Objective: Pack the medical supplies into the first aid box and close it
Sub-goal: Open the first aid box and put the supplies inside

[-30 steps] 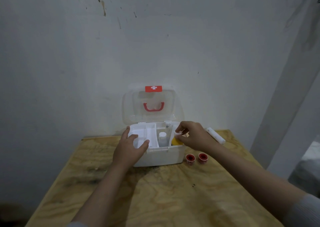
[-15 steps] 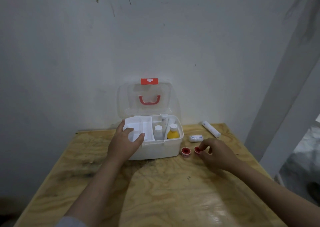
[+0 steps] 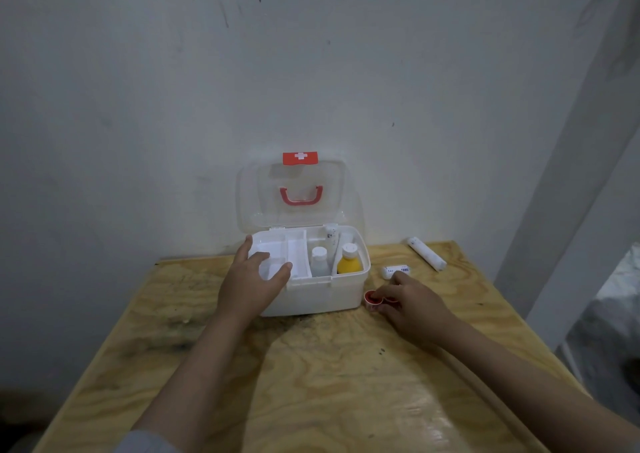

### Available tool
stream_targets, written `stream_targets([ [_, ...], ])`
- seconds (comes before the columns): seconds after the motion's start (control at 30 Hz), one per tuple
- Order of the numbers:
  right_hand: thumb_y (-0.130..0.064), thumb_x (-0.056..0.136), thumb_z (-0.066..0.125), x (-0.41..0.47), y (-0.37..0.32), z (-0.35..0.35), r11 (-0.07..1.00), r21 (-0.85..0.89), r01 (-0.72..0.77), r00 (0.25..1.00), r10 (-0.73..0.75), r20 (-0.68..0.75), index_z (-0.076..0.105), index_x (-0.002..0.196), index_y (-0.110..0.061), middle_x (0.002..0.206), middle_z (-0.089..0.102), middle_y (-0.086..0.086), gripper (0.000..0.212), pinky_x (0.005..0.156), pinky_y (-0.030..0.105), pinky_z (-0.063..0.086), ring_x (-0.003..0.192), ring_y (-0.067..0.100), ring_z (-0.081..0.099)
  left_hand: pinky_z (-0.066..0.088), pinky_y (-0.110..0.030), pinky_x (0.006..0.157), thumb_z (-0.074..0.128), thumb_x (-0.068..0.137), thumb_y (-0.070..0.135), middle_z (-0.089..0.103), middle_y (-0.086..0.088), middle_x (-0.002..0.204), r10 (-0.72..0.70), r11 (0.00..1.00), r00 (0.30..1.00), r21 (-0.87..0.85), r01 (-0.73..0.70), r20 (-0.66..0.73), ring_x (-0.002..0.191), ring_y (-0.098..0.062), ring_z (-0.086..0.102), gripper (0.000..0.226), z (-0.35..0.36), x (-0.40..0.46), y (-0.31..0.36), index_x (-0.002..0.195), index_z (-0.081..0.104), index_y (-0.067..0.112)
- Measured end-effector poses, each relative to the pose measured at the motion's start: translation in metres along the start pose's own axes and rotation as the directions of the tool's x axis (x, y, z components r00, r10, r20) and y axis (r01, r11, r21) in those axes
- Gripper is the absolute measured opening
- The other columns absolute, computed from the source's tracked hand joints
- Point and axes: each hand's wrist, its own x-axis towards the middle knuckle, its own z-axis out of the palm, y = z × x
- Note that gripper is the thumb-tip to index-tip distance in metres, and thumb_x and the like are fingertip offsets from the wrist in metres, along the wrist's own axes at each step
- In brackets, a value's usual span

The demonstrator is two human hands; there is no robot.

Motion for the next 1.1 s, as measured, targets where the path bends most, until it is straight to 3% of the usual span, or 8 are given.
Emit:
stream_targets([
  [0.1,-0.038,0.087,0.058,0.002,0.0,0.0,0.999,0.014,-0.034,0.999,0.034,0.04,0.063,0.111,-0.036,0.091,0.051,-0.006,0.025,0.055,0.02,0.036,0.076,0.009,0.049,0.037,-0.038,0.103,0.059,0.082,0.056,0.019,0.007,0.158,-0.001,1.0,1.0,-0.005,0.001,-0.003,0.139,-0.019,0.031,0.062,0.0,-0.001,0.001,0.13,0.057,0.016],
  [0.2,-0.036,0.086,0.061,0.003,0.001,-0.002,0.997,0.038,-0.067,0.996,0.064,0.056,0.065,0.109,-0.035,0.092,0.054,-0.007,0.023,0.064,0.027,0.047,0.078,0.009,0.051,0.037,-0.038,0.102,0.06,0.082,0.056,0.018,0.008,0.158,-0.007,1.0,1.0,-0.014,0.007,-0.001,0.138,-0.019,0.033,0.062,0.0,-0.001,0.001,0.129,0.057,0.016],
  [0.37,-0.031,0.082,0.066,0.0,-0.001,-0.023,0.99,0.112,-0.081,0.995,0.087,-0.047,0.071,0.094,-0.036,0.081,0.057,-0.007,0.014,0.065,0.033,0.051,0.071,0.008,0.054,0.037,-0.039,0.103,0.059,0.081,0.057,0.016,0.008,0.159,-0.001,1.0,1.0,-0.005,0.001,0.019,0.14,-0.019,0.031,0.065,-0.002,0.0,0.0,0.131,0.055,0.017],
  [0.6,-0.038,0.081,0.066,0.031,-0.048,-0.106,0.993,0.116,0.026,0.97,0.003,-0.241,0.072,0.097,-0.024,0.083,0.06,0.002,0.022,0.064,0.032,0.049,0.07,0.016,0.058,0.03,-0.04,0.109,0.05,0.081,0.067,0.007,0.006,0.161,0.023,1.0,0.993,-0.018,-0.021,0.114,0.144,-0.018,0.022,0.088,-0.005,0.005,-0.005,0.15,0.022,0.019],
  [0.8,-0.039,0.082,0.065,0.091,-0.129,-0.103,0.97,0.019,0.24,0.97,-0.24,-0.039,0.071,0.103,-0.021,0.094,0.069,0.003,0.028,0.069,0.031,0.055,0.076,0.012,0.059,0.033,-0.042,0.108,0.057,0.075,0.069,0.013,0.006,0.16,0.006,0.995,0.985,-0.102,0.012,0.175,0.143,-0.02,0.025,0.097,-0.011,0.008,-0.013,0.15,0.015,0.025],
  [0.9,-0.037,0.083,0.066,0.119,-0.151,-0.075,0.968,0.011,0.249,0.963,-0.249,0.104,0.07,0.107,-0.016,0.1,0.072,0.001,0.032,0.068,0.022,0.05,0.076,0.01,0.058,0.032,-0.041,0.109,0.058,0.075,0.068,0.011,0.007,0.16,-0.003,0.993,0.984,-0.117,0.024,0.179,0.143,-0.02,0.024,0.097,-0.013,0.007,-0.017,0.151,0.012,0.028],
  [1.0,-0.033,0.083,0.067,0.142,-0.162,-0.045,0.967,-0.016,0.256,0.954,-0.25,0.164,0.07,0.107,-0.015,0.102,0.073,0.003,0.03,0.068,0.023,0.049,0.074,0.01,0.057,0.032,-0.039,0.109,0.056,0.075,0.069,0.015,0.007,0.159,0.006,0.987,0.978,-0.155,0.027,0.208,0.143,-0.02,0.026,0.096,-0.013,0.006,-0.021,0.15,0.01,0.03],
  [1.1,-0.029,0.083,0.067,0.156,-0.17,-0.027,0.961,-0.055,0.273,0.947,-0.258,0.193,0.07,0.107,-0.016,0.103,0.072,0.004,0.027,0.07,0.028,0.052,0.075,0.011,0.055,0.041,-0.038,0.103,0.057,0.072,0.071,0.029,0.007,0.154,0.04,0.974,0.979,-0.225,0.007,0.202,0.136,-0.022,0.038,0.093,-0.012,0.006,-0.022,0.146,0.014,0.036],
])
